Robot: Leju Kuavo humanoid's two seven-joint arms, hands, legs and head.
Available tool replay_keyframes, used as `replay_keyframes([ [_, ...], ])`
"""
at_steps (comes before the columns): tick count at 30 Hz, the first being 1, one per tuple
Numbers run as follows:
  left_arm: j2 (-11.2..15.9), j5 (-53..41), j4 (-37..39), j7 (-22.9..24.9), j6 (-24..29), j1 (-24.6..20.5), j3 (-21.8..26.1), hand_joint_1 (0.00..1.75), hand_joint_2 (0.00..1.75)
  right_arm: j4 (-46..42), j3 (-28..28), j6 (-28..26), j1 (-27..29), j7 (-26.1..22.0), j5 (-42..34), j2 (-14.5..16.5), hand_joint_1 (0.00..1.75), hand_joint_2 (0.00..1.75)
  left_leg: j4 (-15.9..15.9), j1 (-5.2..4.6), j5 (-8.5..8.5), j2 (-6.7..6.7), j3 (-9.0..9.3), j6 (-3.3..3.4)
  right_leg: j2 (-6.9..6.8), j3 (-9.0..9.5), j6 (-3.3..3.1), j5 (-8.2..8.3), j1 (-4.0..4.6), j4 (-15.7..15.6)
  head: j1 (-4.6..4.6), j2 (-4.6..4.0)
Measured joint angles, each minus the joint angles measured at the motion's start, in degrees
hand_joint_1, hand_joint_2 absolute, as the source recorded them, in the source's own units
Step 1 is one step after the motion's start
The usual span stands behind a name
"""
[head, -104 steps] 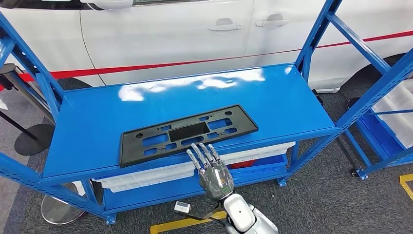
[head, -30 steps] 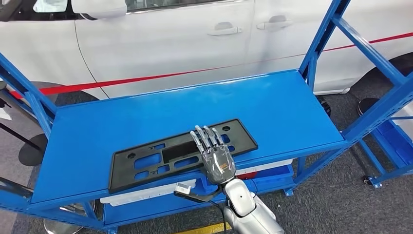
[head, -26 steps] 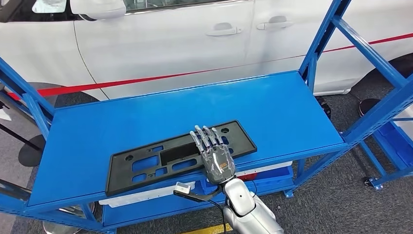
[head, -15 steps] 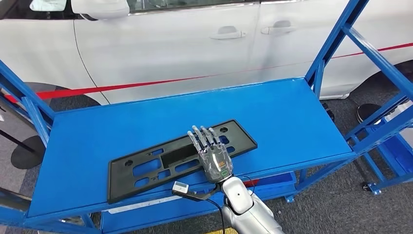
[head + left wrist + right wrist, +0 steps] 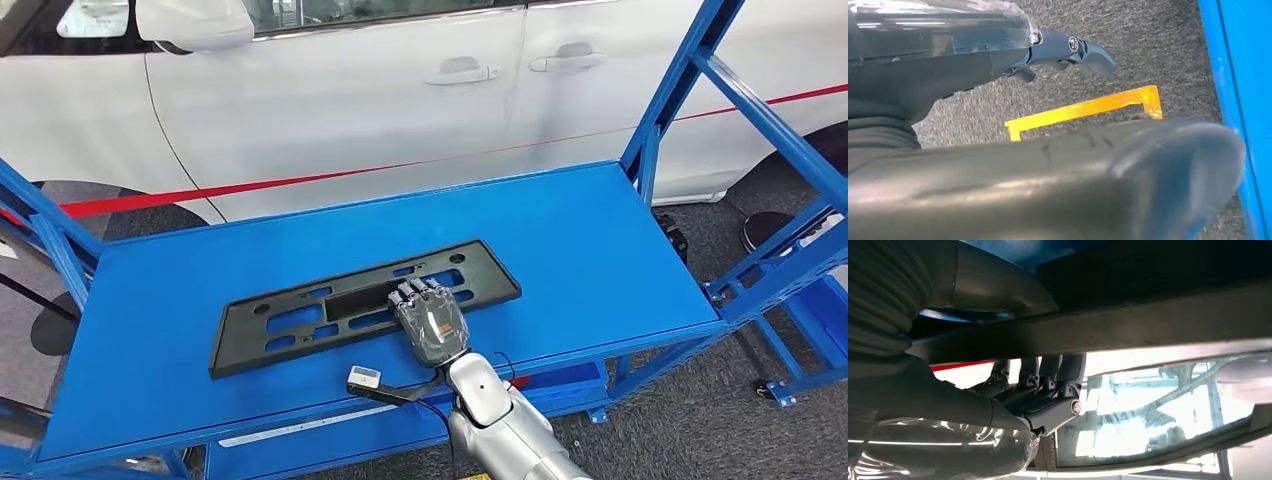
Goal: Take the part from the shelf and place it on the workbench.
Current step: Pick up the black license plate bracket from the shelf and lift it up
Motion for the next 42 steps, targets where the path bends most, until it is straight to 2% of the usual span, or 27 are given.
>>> replay_keyframes([
  [2, 0.0, 0.2, 0.01, -0.02, 0.03, 0.06, -0.04, 0.0, 0.0, 0.0, -0.01, 0.0, -0.23, -0.28, -0.36, 0.31, 1.75, 1.75, 7.38, 0.07, -3.48, 0.02, -3.56, -0.24, -0.13, 0.17, -0.47, -0.16, 0.15, -0.05, 0.01, 0.0],
  [3, 0.0, 0.27, 0.01, -0.02, 0.05, 0.11, -0.06, 0.0, 0.0, 0.0, -0.01, 0.01, -0.28, -0.39, -0.58, 0.42, 1.75, 1.75, 10.89, 0.08, -4.64, 0.02, -5.39, -0.33, -0.15, 0.21, -0.58, -0.23, 0.27, -0.01, 0.01, 0.0],
  [4, 0.01, 0.34, 0.01, -0.02, 0.07, 0.14, -0.08, 0.0, 0.0, 0.0, -0.01, 0.01, -0.31, -0.5, -0.83, 0.49, 1.75, 1.75, 12.85, 0.08, -4.79, 0.02, -6.52, -0.37, -0.15, 0.27, -0.65, -0.3, 0.38, 0.03, 0.01, 0.0],
  [5, 0.02, 0.38, 0.01, -0.02, 0.08, 0.14, -0.09, 0.0, 0.0, 0.0, -0.01, 0.02, -0.33, -0.58, -1.08, 0.55, 1.75, 1.75, 12.52, 0.08, -3.75, 0.03, -6.57, -0.34, -0.11, 0.38, -0.67, -0.38, 0.45, 0.07, 0.01, 0.0],
  [6, 0.07, 0.44, 0.02, -0.02, 0.09, 0.15, -0.11, 0.0, 0.0, 0.0, -0.01, 0.02, -0.39, -0.68, -1.31, 0.61, 1.75, 1.75, 9.92, 0.07, -1.74, 0.03, -5.52, -0.23, -0.05, 0.54, -0.64, -0.48, 0.5, 0.12, 0.01, 0.0],
  [7, 0.14, 0.51, 0.03, -0.02, 0.11, 0.14, -0.13, 0.0, 0.0, 0.0, -0.01, 0.02, -0.48, -0.82, -1.56, 0.66, 1.75, 1.75, 5.87, 0.07, 0.51, 0.04, -3.8, -0.06, 0.03, 0.72, -0.54, -0.62, 0.51, 0.18, 0.01, 0.0],
  [9, 0.27, 0.72, 0.12, 0.03, 0.19, 0.08, -0.2, 0.0, 0.0, -0.01, -0.03, 0.02, -0.8, -1.24, -2.4, 0.74, 1.75, 1.75, -0.79, -0.16, 3.03, 0.02, -0.89, 0.37, 0.17, 0.79, -0.11, -0.83, 0.71, 0.37, 0.01, 0.0],
  [10, 0.31, 0.87, 0.16, 0.09, 0.25, 0.04, -0.23, 0.0, 0.0, -0.05, -0.05, 0.02, -0.92, -1.72, -3.12, 0.75, 1.75, 1.75, -2.3, -0.29, 3.24, -0.01, -0.28, 0.6, 0.22, 0.7, 0.17, -0.84, 0.79, 0.42, 0.01, 0.0],
  [12, 0.33, 1.29, 0.21, 0.17, 0.44, 0.04, -0.28, 0.0, 0.0, -0.61, -0.11, 0.02, -0.85, -4.03, -6.78, 0.75, 1.75, 1.75, -2.73, -0.37, 3.16, -0.08, -0.16, 1.17, 0.29, 0.58, 0.74, -0.71, 0.87, 0.33, 0.01, 0.0],
  [14, 0.31, 1.83, 0.22, 0.03, 0.73, 0.22, -0.29, 0.0, 0.0, -2.43, -0.45, 0.2, -0.31, -8.21, -14.37, 0.74, 1.75, 1.75, -3.21, -0.09, 3.46, 0.0, 0.05, 1.91, 0.28, 0.32, 1.29, -1.53, 0.88, 1.26, 0.01, 0.0],
  [16, 0.28, 2.26, 0.23, -0.19, 1.05, 0.32, -0.28, 0.0, 0.0, -4.98, -0.86, 0.85, 0.13, -11.57, -21.79, 0.72, 1.75, 1.75, -3.57, 0.12, 3.67, 0.15, 0.24, 2.49, 0.25, -1.89, 1.74, -4.48, 0.77, 6.19, 0.01, 0.0],
  [18, 0.3, 2.43, 0.25, -0.27, 1.2, 0.36, -0.27, 0.0, 0.0, -7.04, -1.1, 1.56, 0.53, -12.67, -25.13, 0.66, 1.75, 1.75, -3.57, 0.07, 3.64, 0.22, 0.24, 2.7, 0.23, -5.63, 2.06, -7.71, 0.53, 13.74, 0.01, 0.0],
  [19, 0.31, 2.45, 0.25, -0.29, 1.22, 0.41, -0.27, 0.0, 0.0, -7.76, -1.2, 1.79, 0.82, -12.83, -25.7, 0.6, 1.75, 1.75, -3.55, 0.05, 3.6, 0.22, 0.27, 2.73, 0.22, -6.87, 2.18, -8.15, 0.4, 16.06, 0.01, 0.0],
  [20, 0.3, 2.45, 0.25, -0.3, 1.22, 0.47, -0.27, 0.0, 0.0, -8.39, -1.3, 1.94, 1.16, -12.99, -26.08, 0.51, 1.75, 1.75, -3.52, 0.05, 3.54, 0.18, 0.32, 2.72, 0.19, -7.09, 2.24, -7.43, 0.28, 16.22, 0.01, 0.0],
  [21, 0.28, 2.49, 0.25, -0.32, 1.22, 0.51, -0.27, 0.0, 0.0, -9.03, -1.39, 2.13, 1.48, -13.27, -26.8, 0.43, 1.75, 1.75, -3.47, 0.05, 3.47, 0.12, 0.42, 2.67, 0.17, -6.15, 2.21, -5.71, 0.18, 14.06, 0.01, 0.0],
  [23, 0.22, 2.69, 0.25, -0.48, 1.27, 0.55, -0.27, 0.0, 0.0, -10.95, -1.54, 3.11, 2.01, -14.45, -30.81, 0.24, 1.75, 1.75, -3.3, -0.03, 3.21, 0.02, 0.6, 2.36, 0.12, -2.3, 1.92, -1.84, 0.15, 6.04, 0.01, 0.0],
  [25, 0.17, 3.12, 0.25, -0.73, 1.38, 0.57, -0.27, 0.0, 0.0, -14.44, -1.88, 5.39, 2.65, -16.14, -38.7, -0.1, 1.75, 1.75, -3.15, -0.21, 2.93, -0.01, 0.67, 1.79, 0.16, 0.05, 1.53, -0.39, 0.38, 1.02, 0.01, 0.0],
  [28, 0.18, 3.75, 0.25, -0.98, 1.5, 0.77, -0.27, 0.0, 0.0, -22.12, -3.42, 10.64, 4.56, -18.46, -53.57, -1.11, 1.75, 1.75, -3.34, -0.22, 2.71, 0.02, 0.92, 0.79, 0.21, 0.46, 0.73, -0.41, 0.51, 0.06, 0.01, 0.0],
  [30, 0.19, 4.07, 0.25, -1.04, 1.54, 0.95, -0.27, 0.0, 0.0, -27.95, -5.33, 14.8, 6.29, -19.68, -63.89, -1.66, 1.75, 1.75, -1.27, -0.16, 1.06, 0.1, 0.23, 0.34, 0.09, 0.79, -0.02, -0.22, 0.15, -0.46, 0.01, 0.0],
  [33, 0.19, 4.36, 0.25, -1.06, 1.54, 1.13, -0.27, 0.0, 0.0, -35.35, -8.37, 19.12, 9.52, -20.65, -73.92, -2.32, 1.75, 1.75, 9.4, -0.06, -4.48, 0.14, -4.56, -0.08, -0.13, 0.84, -0.52, -0.27, 0.14, -0.58, 0.01, 0.0],
  [34, 0.19, 4.37, 0.25, -1.06, 1.54, 1.18, -0.27, 0.0, 0.0, -37.28, -9.25, 19.9, 10.56, -20.91, -75.71, -2.56, 1.75, 1.75, 12.28, -0.04, -5.35, 0.15, -5.95, -0.18, -0.15, 0.83, -0.56, -0.31, 0.2, -0.54, 0.01, 0.0],
  [35, 0.19, 4.38, 0.25, -1.05, 1.54, 1.22, -0.27, 0.0, 0.0, -39.03, -10.04, 20.59, 11.49, -21.24, -77.32, -2.77, 1.75, 1.75, 13.15, -0.03, -5.05, 0.15, -6.41, -0.18, -0.12, 0.85, -0.57, -0.36, 0.24, -0.49, 0.01, 0.0],
  [36, 0.2, 4.38, 0.25, -1.05, 1.54, 1.26, -0.27, 0.0, 0.0, -40.65, -10.77, 21.28, 12.34, -21.62, -79.03, -2.95, 1.75, 1.75, 11.69, -0.03, -3.61, 0.15, -5.78, -0.11, -0.04, 0.93, -0.52, -0.44, 0.26, -0.43, 0.01, 0.0],
  [38, 0.26, 4.39, 0.26, -1.05, 1.51, 1.25, -0.27, 0.0, 0.0, -44.0, -12.18, 22.71, 14.06, -22.66, -82.88, -3.32, 1.75, 1.75, 4.02, -0.07, 0.54, 0.14, -2.25, 0.34, 0.12, 1.21, -0.24, -0.7, 0.3, -0.29, 0.01, 0.0],
  [39, 0.32, 4.38, 0.28, -1.04, 1.46, 1.24, -0.28, 0.0, 0.0, -45.84, -12.98, 23.5, 15.12, -23.28, -85.1, -3.59, 1.75, 1.75, 0.35, -0.2, 1.87, 0.11, -0.56, 0.6, 0.13, 1.24, 0.01, -0.85, 0.39, -0.15, 0.01, 0.0],
  [40, 0.36, 4.39, 0.3, -1.02, 1.37, 1.21, -0.28, 0.0, 0.0, -47.95, -13.97, 24.47, 16.4, -23.87, -87.51, -3.92, 1.75, 1.75, -2.02, -0.33, 2.53, 0.07, 0.49, 0.86, 0.08, 1.23, 0.28, -0.95, 0.47, -0.06, 0.01, 0.0],
  [42, 0.4, 4.6, 0.33, -0.96, 1.21, 1.24, -0.29, 0.0, 0.0, -52.13, -16.32, 26.75, 19.32, -24.68, -91.21, -4.67, 1.75, 1.75, -3.25, -0.63, 2.48, -0.06, 0.94, 1.3, -0.09, 1.17, 0.85, -0.98, 0.55, -0.04, 0.01, 0.0],
])
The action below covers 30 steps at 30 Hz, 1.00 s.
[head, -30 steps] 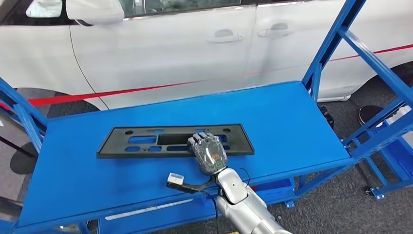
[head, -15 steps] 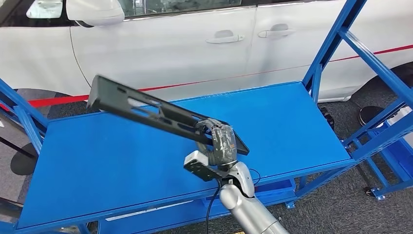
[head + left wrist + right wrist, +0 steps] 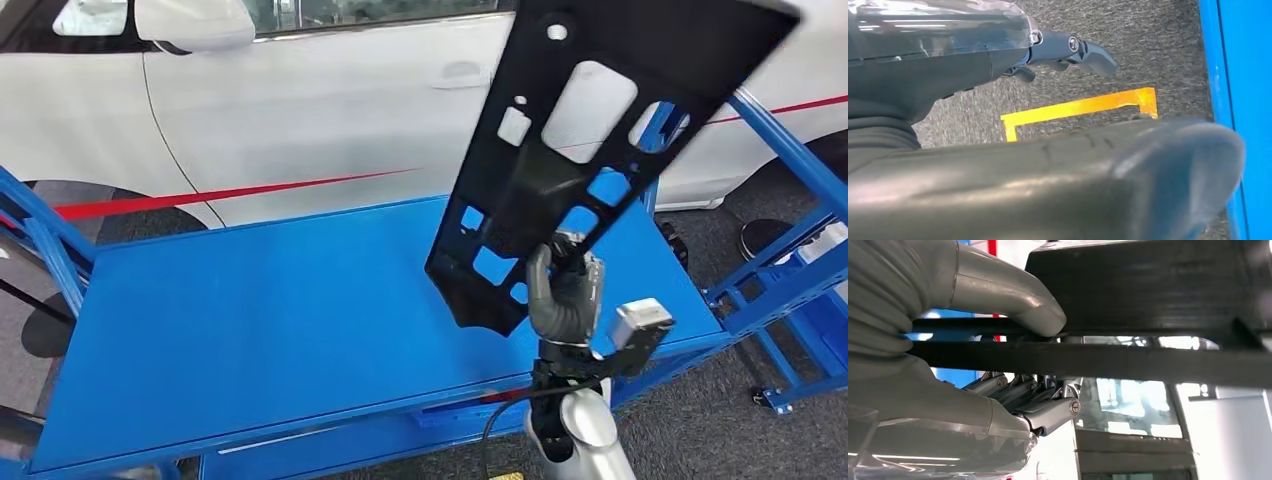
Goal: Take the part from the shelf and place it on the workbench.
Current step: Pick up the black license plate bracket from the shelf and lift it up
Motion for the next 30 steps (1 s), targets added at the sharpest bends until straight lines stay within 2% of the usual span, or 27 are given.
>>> replay_keyframes([
  [2, -0.04, 0.32, 0.0, 0.02, 0.05, 0.08, 0.0, 0.0, 0.0, -3.07, -2.01, 2.02, 2.38, -0.33, -1.4, -0.55, 1.75, 1.75, -0.4, 0.16, 0.28, 0.02, 0.16, 0.62, -0.03, -0.04, 0.61, -0.33, 0.02, 0.19, 0.01, 0.0],
  [3, -0.08, 0.46, 0.0, 0.01, 0.28, 0.07, 0.0, 0.0, 0.0, -4.16, -2.68, 2.88, 3.18, -0.5, -1.6, -0.77, 1.75, 1.75, -0.69, 0.3, 0.44, 0.13, 0.28, 0.96, 0.01, -0.51, 0.9, -1.17, 0.03, 1.3, 0.01, 0.0],
  [4, -0.11, 0.64, 0.0, 0.01, 0.64, 0.01, 0.01, 0.0, 0.0, -4.98, -3.16, 3.65, 3.83, -0.67, -1.69, -0.97, 1.75, 1.75, -0.93, 0.43, 0.59, 0.25, 0.39, 1.26, 0.04, -1.59, 1.18, -2.63, 0.01, 3.66, 0.01, 0.0],
  [6, -0.14, 1.38, 0.0, -0.04, 1.52, -0.11, 0.07, 0.0, 0.0, -5.9, -3.66, 4.92, 4.91, -1.07, -1.71, -1.25, 1.75, 1.75, -0.98, 0.43, 0.59, 0.44, 0.37, 1.58, 0.07, -5.2, 1.58, -6.35, -0.24, 11.36, 0.0, 0.0],
  [7, -0.16, 1.88, 0.0, 0.08, 1.99, -0.13, 0.17, 0.0, 0.0, -6.02, -3.75, 5.2, 5.41, -1.31, -1.54, -1.3, 1.75, 1.75, -0.97, 0.42, 0.57, 0.46, 0.38, 1.62, 0.06, -6.9, 1.74, -7.52, -0.39, 14.81, 0.0, 0.0],
  [8, -0.22, 2.34, 0.0, 0.32, 2.42, -0.1, 0.3, 0.0, 0.0, -6.06, -3.77, 5.31, 5.86, -1.57, -1.27, -1.31, 1.75, 1.75, -0.96, 0.42, 0.54, 0.46, 0.41, 1.63, 0.05, -7.8, 1.86, -7.6, -0.57, 16.5, 0.0, 0.0],
  [9, -0.34, 2.72, 0.0, 0.63, 2.86, -0.07, 0.43, 0.0, 0.0, -6.07, -3.77, 5.29, 6.19, -1.8, -0.98, -1.31, 1.75, 1.75, -0.92, 0.44, 0.5, 0.42, 0.47, 1.57, 0.04, -7.52, 1.95, -6.51, -0.77, 15.79, 0.0, 0.0],
  [10, -0.5, 3.07, 0.0, 1.12, 3.34, -0.05, 0.56, 0.0, 0.0, -6.08, -3.77, 5.3, 6.37, -2.0, -0.75, -1.31, 1.75, 1.75, -0.81, 0.48, 0.45, 0.36, 0.56, 1.47, 0.03, -6.14, 2.01, -4.57, -0.98, 12.88, 0.0, 0.0],
  [12, -0.82, 3.67, 0.0, 2.13, 4.4, -0.05, 0.79, 0.0, 0.0, -6.13, -3.76, 5.42, 6.46, -2.53, -0.37, -1.31, 1.75, 1.75, -0.29, 0.46, 0.17, 0.23, 0.53, 1.02, 0.05, -2.26, 1.97, -1.02, -1.14, 4.79, 0.0, 0.0],
  [13, -0.91, 3.81, 0.0, 2.59, 4.96, -0.07, 0.87, 0.0, 0.0, -6.24, -3.72, 5.48, 6.55, -3.0, -0.01, -1.31, 1.75, 1.75, -0.01, 0.39, 0.08, 0.16, 0.39, 0.72, 0.1, -1.08, 1.8, -0.18, -1.11, 2.16, 0.0, 0.0],
  [14, -0.96, 3.87, 0.0, 2.89, 5.45, -0.08, 0.92, 0.0, 0.0, -6.39, -3.69, 5.55, 6.68, -3.58, 0.41, -1.32, 1.75, 1.75, 0.19, 0.3, 0.01, 0.1, 0.21, 0.38, 0.16, -0.63, 1.58, 0.03, -1.0, 0.92, 0.0, 0.0],
  [17, -1.03, 3.9, 0.0, 4.03, 6.14, -0.06, 0.94, 0.0, 0.0, -7.12, -3.42, 6.41, 7.07, -4.67, 1.02, -1.33, 1.75, 1.75, 0.35, 0.41, -0.22, 0.06, -0.08, -0.65, 0.18, -0.96, 0.4, 0.35, -0.83, 0.75, 0.0, 0.0],
  [18, -1.04, 3.95, 0.0, 4.52, 6.19, -0.06, 0.94, 0.0, 0.0, -7.38, -3.25, 6.82, 7.09, -4.71, 0.98, -1.33, 1.75, 1.75, 1.2, 0.5, -1.15, 0.08, -0.39, -0.92, 0.12, -1.06, -0.05, 0.58, -0.88, 0.6, 0.0, 0.0],
  [19, -1.04, 4.0, 0.0, 4.89, 6.2, -0.06, 0.94, 0.0, 0.0, -7.61, -3.03, 7.13, 7.11, -4.72, 0.9, -1.33, 1.75, 1.75, 3.22, 0.56, -2.84, 0.11, -1.14, -1.14, 0.03, -1.23, -0.47, 0.84, -0.97, 0.43, 0.0, 0.0],
  [21, -1.06, 4.01, 0.0, 5.21, 6.21, -0.08, 0.94, 0.0, 0.0, -7.86, -2.68, 7.43, 7.19, -4.73, 0.79, -1.33, 1.75, 1.75, 10.43, 0.6, -7.48, 0.15, -3.77, -1.38, -0.13, -1.83, -1.03, 1.3, -0.84, 0.39, 0.0, 0.0],
  [22, -1.08, 4.01, 0.0, 5.26, 6.21, -0.08, 0.94, 0.0, 0.0, -7.9, -2.59, 7.48, 7.27, -4.73, 0.77, -1.33, 1.75, 1.75, 14.06, 0.6, -9.29, 0.15, -5.0, -1.45, -0.18, -2.2, -1.18, 1.56, -0.7, 0.41, 0.0, 0.0],
  [23, -1.09, 4.01, 0.0, 5.29, 6.21, -0.07, 0.94, 0.0, 0.0, -7.91, -2.55, 7.5, 7.35, -4.73, 0.76, -1.33, 1.75, 1.75, 16.19, 0.6, -10.13, 0.15, -5.47, -1.42, -0.22, -2.57, -1.27, 1.86, -0.55, 0.42, 0.0, 0.0],
  [24, -1.1, 4.01, 0.0, 5.31, 6.21, -0.08, 0.94, 0.0, 0.0, -7.91, -2.53, 7.51, 7.42, -4.73, 0.76, -1.33, 1.75, 1.75, 15.96, 0.58, -9.81, 0.15, -4.81, -1.29, -0.22, -2.92, -1.29, 2.18, -0.41, 0.44, 0.0, 0.0],
  [25, -1.1, 4.01, 0.0, 5.32, 6.21, -0.09, 0.94, 0.0, 0.0, -7.92, -2.51, 7.52, 7.47, -4.73, 0.76, -1.33, 1.75, 1.75, 13.31, 0.54, -8.53, 0.15, -2.94, -1.05, -0.19, -3.24, -1.25, 2.51, -0.28, 0.45, 0.0, 0.0],
  [27, -1.08, 4.02, 0.0, 5.36, 6.19, -0.19, 0.94, 0.0, 0.0, -8.06, -2.49, 7.56, 7.49, -4.74, 0.76, -1.33, 1.75, 1.75, 4.43, 0.27, -5.47, 0.17, 2.46, -0.34, -0.12, -3.71, -1.01, 3.2, -0.09, 0.47, 0.0, 0.0],
  [28, -1.06, 4.03, 0.0, 5.45, 6.1, -0.26, 0.94, 0.0, 0.0, -8.17, -2.48, 7.68, 7.5, -4.76, 0.76, -1.33, 1.75, 1.75, 1.06, 0.06, -4.46, 0.19, 4.28, -0.06, -0.12, -3.85, -0.74, 3.54, -0.05, 0.48, 0.0, 0.0],
  [29, -1.04, 4.06, 0.0, 5.68, 5.95, -0.32, 0.94, 0.0, 0.0, -8.26, -2.44, 7.92, 7.5, -4.81, 0.76, -1.33, 1.75, 1.75, -0.8, -0.17, -3.96, 0.2, 5.16, 0.18, -0.15, -3.93, -0.39, 3.88, -0.09, 0.48, 0.0, 0.0],
  [30, -1.02, 4.08, 0.0, 6.02, 5.73, -0.36, 0.94, 0.0, 0.0, -8.32, -2.35, 8.3, 7.51, -4.87, 0.77, -1.33, 1.75, 1.75, -1.21, -0.39, -3.77, 0.2, 5.12, 0.34, -0.2, -3.96, 0.01, 4.24, -0.16, 0.38, 0.0, 0.0],
])
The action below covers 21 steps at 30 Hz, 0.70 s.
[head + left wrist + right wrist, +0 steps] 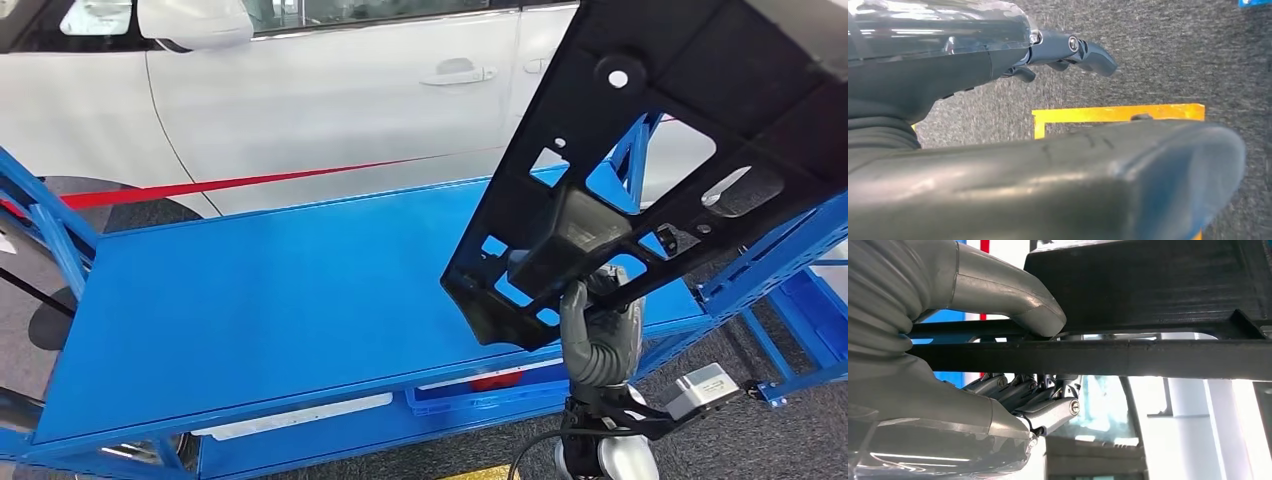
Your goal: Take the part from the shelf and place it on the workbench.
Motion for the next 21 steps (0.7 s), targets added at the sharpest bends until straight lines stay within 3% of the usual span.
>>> replay_keyframes([
  [2, -0.07, 0.04, 0.0, 0.8, -0.4, 0.02, 0.0, 0.0, 0.0, -0.05, 0.18, 1.08, 0.01, -0.17, 0.2, 0.0, 1.75, 1.75, -0.25, -0.01, 1.13, 0.08, -0.46, 0.57, -0.01, -0.07, 0.75, 0.58, -0.2, -0.24, 0.0, 0.0],
  [3, -0.15, 0.04, 0.0, 1.16, -0.54, 0.0, 0.0, 0.0, 0.0, -0.1, 0.26, 1.71, 0.02, -0.26, 0.39, 0.0, 1.75, 1.75, -0.51, 0.12, 1.82, 0.18, -0.78, 0.94, 0.07, -0.34, 1.07, -0.15, -0.24, 0.17, 0.01, 0.0],
  [5, -0.28, 0.04, 0.0, 1.71, -0.68, -0.09, 0.0, 0.0, 0.0, -0.28, 0.4, 2.91, 0.04, -0.39, 0.8, 0.0, 1.75, 1.75, -0.92, 0.42, 3.23, 0.48, -1.78, 1.55, 0.21, -1.78, 1.57, -4.54, -0.41, 4.09, 0.01, 0.0],
  [7, -0.27, 0.01, 0.0, 1.98, -0.65, -0.12, -0.01, 0.0, 0.0, -0.46, 0.69, 3.96, 0.13, -0.43, 1.02, 0.0, 1.75, 1.75, -0.84, 0.41, 4.33, 0.64, -3.22, 1.75, 0.23, -3.78, 2.05, -9.78, -0.58, 11.44, 0.01, 0.0],
  [8, -0.26, -0.03, 0.0, 2.02, -0.57, -0.11, -0.02, 0.0, 0.0, -0.57, 0.87, 4.44, 0.23, -0.43, 0.98, 0.0, 1.75, 1.75, -0.71, 0.41, 4.82, 0.82, -4.01, 1.71, 0.22, -4.2, 2.27, -10.86, -0.64, 14.39, 0.01, 0.0],
  [9, -0.27, -0.09, 0.0, 2.05, -0.5, -0.11, -0.04, 0.0, 0.0, -0.73, 1.02, 4.97, 0.35, -0.43, 0.86, 0.0, 1.75, 1.75, -0.52, 0.43, 5.26, 1.02, -4.78, 1.64, 0.19, -3.75, 2.44, -10.69, -0.71, 15.64, 0.01, 0.0],
  [10, -0.28, -0.16, 0.0, 2.1, -0.44, -0.12, -0.07, 0.0, 0.0, -0.96, 1.11, 5.49, 0.47, -0.43, 0.62, 0.0, 1.75, 1.75, -0.27, 0.47, 5.59, 1.29, -5.5, 1.53, 0.09, -2.21, 2.56, -9.56, -0.8, 14.68, 0.01, 0.0],
  [12, -0.28, -0.21, 0.0, 2.35, -0.41, -0.11, -0.13, 0.0, 0.0, -1.7, 1.21, 6.46, 0.59, -0.52, -0.06, 0.0, 1.75, 1.75, 0.45, 0.47, 5.96, 1.88, -6.57, 1.18, -1.3, 3.43, 2.67, -7.46, -0.95, 7.42, 0.01, 0.0],
  [14, -0.22, -0.2, 0.0, 2.65, -0.41, -0.08, -0.16, 0.0, 0.0, -2.63, 1.29, 7.05, 0.82, -0.79, -0.44, 0.0, 1.75, 1.75, 1.2, 0.27, 6.14, 2.55, -7.06, 0.61, -3.04, 7.58, 2.06, -7.29, -0.64, 1.06, -0.03, 0.0],
  [15, -0.19, -0.17, 0.0, 2.8, -0.41, -0.09, -0.17, 0.0, 0.0, -3.12, 1.31, 7.14, 1.07, -0.98, -0.43, -0.01, 1.75, 1.75, 1.42, 0.15, 6.25, 2.93, -7.14, 0.27, -3.39, 8.17, 1.56, -7.6, -0.46, -0.21, -0.05, 0.0],
  [18, -0.16, 0.04, 0.0, 3.19, -0.32, -0.07, -0.17, 0.0, 0.0, -4.5, 1.27, 7.14, 2.23, -1.43, -0.27, -0.02, 1.75, 1.75, 1.94, 0.25, 5.87, 3.55, -7.49, -0.91, -1.99, 7.24, -0.18, -6.64, -0.37, -0.52, -0.08, 0.0],
  [19, -0.16, 0.2, 0.0, 3.31, -0.21, -0.03, -0.17, 0.0, 0.0, -4.95, 1.24, 7.18, 2.61, -1.48, -0.21, -0.02, 1.75, 1.75, 3.14, 0.34, 4.39, 3.03, -7.97, -1.26, -1.55, 6.76, -0.71, -6.1, -0.39, -0.63, -0.07, 0.0],
  [21, -0.15, 0.62, 0.0, 3.56, 0.08, 0.01, -0.17, 0.0, 0.0, -5.76, 1.15, 7.22, 3.28, -1.5, 0.0, 0.01, 1.75, 1.75, 8.97, 0.49, -0.87, 1.47, -9.88, -1.61, -0.61, 5.44, -1.41, -4.95, -0.28, -0.67, -0.08, 0.0],
])
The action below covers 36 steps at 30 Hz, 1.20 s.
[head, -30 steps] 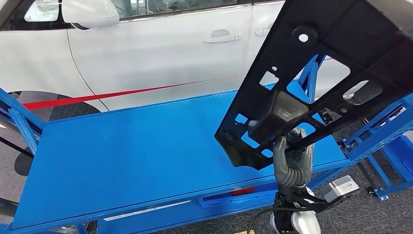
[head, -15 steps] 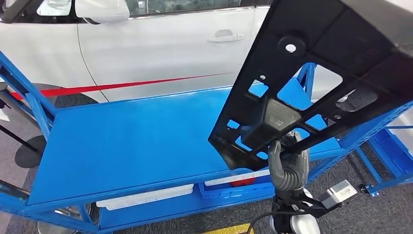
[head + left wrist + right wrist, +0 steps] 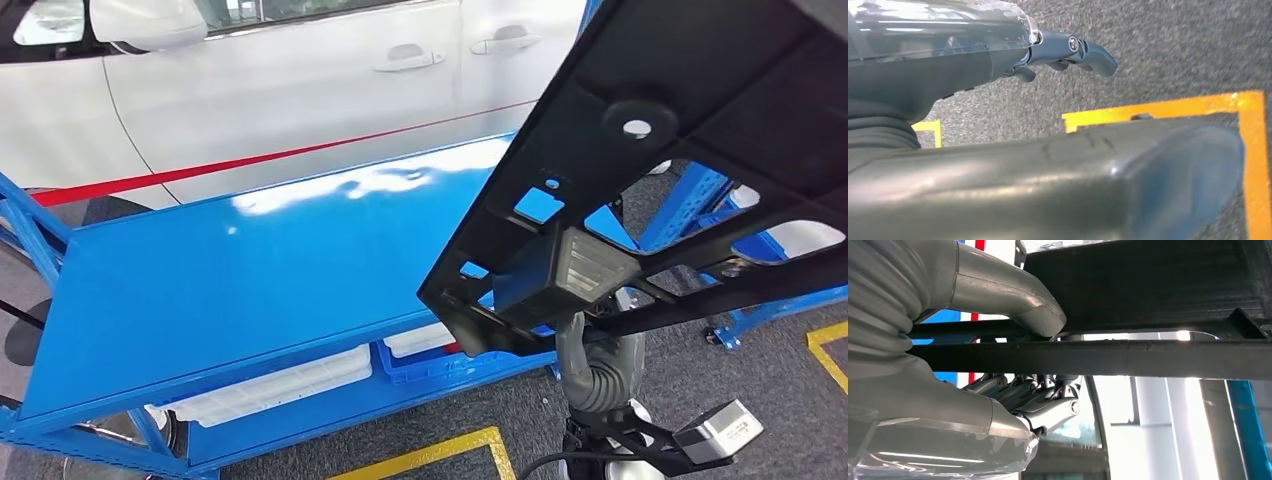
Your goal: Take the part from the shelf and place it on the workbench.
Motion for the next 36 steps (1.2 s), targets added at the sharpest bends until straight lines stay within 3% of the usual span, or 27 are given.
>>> replay_keyframes([
  [2, -0.02, 0.26, 0.0, 0.23, 0.16, 0.01, 0.0, 0.0, 0.0, -0.45, -0.13, -0.25, 0.59, -0.01, 0.54, 0.01, 1.75, 1.75, 6.96, 0.01, -3.94, -0.65, -1.65, 0.08, 1.18, -1.54, -0.25, 1.13, 0.31, 0.11, 0.0, 0.0],
  [3, -0.02, 0.32, 0.0, 0.29, 0.19, 0.0, 0.0, 0.0, 0.0, -0.55, -0.28, -0.58, 0.9, -0.01, 1.01, 0.0, 1.75, 1.75, 8.39, -0.01, -4.11, -0.73, -1.42, 0.25, 1.81, -2.29, -0.26, 1.67, 0.47, 0.19, -0.01, 0.0],
  [4, -0.02, 0.35, 0.0, 0.33, 0.19, -0.02, 0.0, 0.0, 0.0, -0.61, -0.54, -1.06, 1.26, -0.01, 1.57, -0.01, 1.75, 1.75, 7.59, -0.06, -3.13, -0.84, -0.09, 0.54, 2.51, -2.99, -0.23, 2.2, 0.62, 0.27, -0.01, 0.0],
  [6, 0.08, 0.44, 0.0, 0.32, 0.19, -0.06, 0.0, 0.0, 0.0, -0.78, -1.37, -2.28, 2.19, 0.0, 2.59, -0.03, 1.75, 1.75, 0.42, -0.32, -0.24, -2.18, 5.17, 1.64, 3.85, -4.09, -0.09, 3.21, 0.81, 0.38, 0.0, 0.0],
  [8, 0.28, 0.5, 0.0, 0.28, 0.18, 0.03, -0.01, 0.0, 0.0, -1.01, -2.37, -3.31, 3.26, -0.01, 3.05, -0.05, 1.75, 1.75, -7.09, -0.51, 0.8, -4.38, 9.79, 2.44, 4.9, -4.79, 0.33, 4.18, 0.82, 0.34, 0.01, 0.0],
  [9, 0.38, 0.49, 0.01, 0.27, 0.16, 0.05, -0.01, 0.0, 0.0, -1.12, -2.85, -3.71, 3.82, -0.01, 3.1, -0.06, 1.75, 1.75, -8.96, -0.66, 0.7, -5.09, 10.72, 2.6, 5.34, -5.02, 0.69, 4.66, 0.64, 0.26, 0.01, 0.0],
  [11, 0.38, 0.44, 0.01, 0.28, 0.12, 0.01, -0.02, 0.0, 0.0, -1.43, -3.96, -4.4, 5.16, -0.02, 3.16, -0.07, 1.75, 1.75, -9.79, -0.82, 1.37, -4.57, 10.71, 2.65, 6.26, -5.22, 1.59, 5.61, 0.44, -0.09, 0.02, 0.0],
  [13, 0.33, 0.28, 0.01, 0.38, 0.07, 0.01, -0.03, 0.0, 0.0, -1.95, -5.47, -4.92, 6.79, -0.02, 3.31, -0.07, 1.75, 1.75, -10.67, -0.63, 2.57, -3.16, 10.35, 3.31, 5.26, -5.76, 2.25, 4.29, 0.5, 0.86, 0.03, 0.0],
  [15, 0.33, -0.01, 0.03, 0.43, 0.01, 0.27, -0.11, 0.0, 0.0, -2.43, -7.09, -5.19, 8.01, -0.01, 3.46, -0.04, 1.75, 1.75, -11.17, -0.47, 3.67, -1.46, 9.56, 3.8, 2.84, -7.4, 2.78, -0.77, 0.32, 5.76, 0.06, 0.0],
  [16, 0.37, -0.12, 0.05, 0.43, -0.02, 0.44, -0.19, 0.0, 0.0, -2.63, -7.82, -5.2, 8.44, -0.01, 3.5, -0.03, 1.75, 1.75, -11.13, -0.49, 4.04, -0.65, 8.98, 3.91, 2.06, -8.44, 3.13, -3.49, 0.07, 9.46, 0.08, 0.0],
  [17, 0.39, -0.19, 0.07, 0.43, -0.07, 0.56, -0.25, 0.0, 0.0, -2.74, -8.44, -5.19, 8.87, -0.02, 3.54, -0.02, 1.75, 1.75, -11.02, -0.49, 4.39, 0.25, 8.37, 3.8, 1.66, -9.25, 3.54, -5.15, -0.26, 13.06, 0.08, 0.0],
  [18, 0.42, -0.22, 0.08, 0.43, -0.14, 0.6, -0.31, 0.0, 0.0, -2.81, -8.99, -5.19, 9.3, -0.02, 3.56, -0.01, 1.75, 1.75, -10.85, -0.46, 4.7, 1.16, 7.73, 3.65, 1.41, -9.44, 3.98, -5.42, -0.63, 15.52, 0.08, 0.0],
  [19, 0.41, -0.27, 0.09, 0.43, -0.25, 0.59, -0.35, 0.0, 0.0, -2.87, -9.46, -5.22, 9.65, -0.01, 3.61, 0.01, 1.75, 1.75, -10.61, -0.38, 4.97, 2.01, 7.13, 3.44, 1.17, -8.72, 4.41, -4.44, -1.01, 16.13, 0.07, 0.0],
  [20, 0.4, -0.33, 0.09, 0.38, -0.39, 0.54, -0.38, 0.0, 0.0, -2.93, -9.85, -5.32, 9.96, -0.01, 3.75, 0.03, 1.75, 1.75, -10.27, -0.27, 5.14, 2.81, 6.55, 3.22, 0.76, -6.97, 4.82, -2.79, -1.38, 14.73, 0.07, 0.0],
  [21, 0.41, -0.42, 0.09, 0.29, -0.56, 0.46, -0.43, 0.0, 0.0, -3.09, -10.26, -5.51, 10.26, -0.01, 3.97, 0.13, 1.75, 1.75, -9.79, -0.22, 5.19, 3.52, 6.07, 2.92, -0.29, -4.19, 5.18, -1.38, -1.68, 11.44, 0.07, 0.0],
  [22, 0.48, -0.51, 0.11, 0.12, -0.7, 0.44, -0.46, 0.0, 0.0, -3.32, -10.69, -5.77, 10.51, -0.01, 4.25, 0.33, 1.75, 1.75, -9.23, -0.21, 5.14, 4.1, 5.58, 2.57, -1.83, -1.11, 5.43, -1.04, -1.71, 7.34, 0.08, 0.0],
  [24, 0.56, -0.63, 0.15, -0.27, -0.75, 0.35, -0.55, 0.0, 0.0, -3.97, -11.64, -6.11, 11.36, -0.02, 4.73, 1.05, 1.75, 1.75, -8.28, -0.39, 5.02, 5.21, 5.18, 1.79, -4.19, 2.83, 4.78, -2.15, -1.41, 1.39, 0.07, 0.0],
  [26, 0.44, -0.46, 0.17, -0.31, -0.28, 0.21, -0.66, 0.0, 0.0, -4.62, -12.66, -5.75, 12.78, -0.03, 4.84, 2.01, 1.75, 1.75, -8.0, -0.37, 5.15, 6.38, 5.27, 1.03, -3.82, 2.94, 3.24, -2.85, -1.05, 0.14, 0.05, 0.0],
  [27, 0.35, -0.31, 0.18, -0.15, 0.16, 0.14, -0.72, 0.0, 0.0, -4.87, -13.11, -5.33, 13.54, -0.03, 4.78, 2.48, 1.75, 1.75, -7.83, -0.19, 4.98, 6.18, 5.2, 0.55, -3.25, 2.64, 2.57, -2.6, -1.01, 0.03, 0.05, 0.0],
  [29, 0.07, 0.1, 0.24, 0.39, 1.41, 0.21, -0.8, 0.0, 0.0, -5.03, -13.76, -4.26, 14.36, -0.02, 4.6, 3.4, 1.75, 1.75, -5.36, 0.15, 2.67, 3.37, 4.13, -0.14, -1.87, 1.97, 1.34, -1.87, -0.92, -0.13, 0.05, 0.0],
  [31, -0.35, 0.47, 0.32, 0.98, 2.98, 0.42, -0.83, 0.0, 0.0, -4.78, -14.02, -3.31, 14.45, -0.02, 4.53, 4.22, 1.75, 1.75, 1.67, 0.23, -1.84, 0.01, 1.36, -0.14, -0.34, 1.14, 0.54, -1.24, -0.65, -0.1, 0.05, 0.0],
  [33, -1.01, 0.74, 0.39, 1.58, 4.8, 0.54, -0.84, 0.0, 0.0, -4.09, -14.07, -2.87, 14.4, -0.01, 4.6, 4.81, 1.75, 1.75, 8.07, 0.19, -4.22, -0.82, -0.93, 0.21, 1.37, 0.51, 0.25, -0.76, -0.21, 0.0, 0.05, 0.0],
  [34, -1.39, 0.79, 0.42, 1.92, 5.83, 0.54, -0.86, 0.0, 0.0, -3.64, -14.08, -2.82, 14.31, -0.01, 4.68, 5.01, 1.75, 1.75, 8.45, 0.16, -3.65, -0.91, -0.81, 0.46, 2.24, 0.31, 0.24, -0.59, -0.03, 0.08, 0.05, 0.0],
  [36, -2.19, 0.64, 0.46, 2.89, 8.13, 0.49, -1.0, 0.0, 0.0, -2.66, -14.06, -2.76, 13.87, 0.0, 4.94, 5.29, 1.75, 1.75, 2.76, 0.06, 0.08, -1.73, 2.33, 1.2, 3.94, 0.14, 0.34, -0.4, 0.2, 0.27, 0.05, 0.0],
])
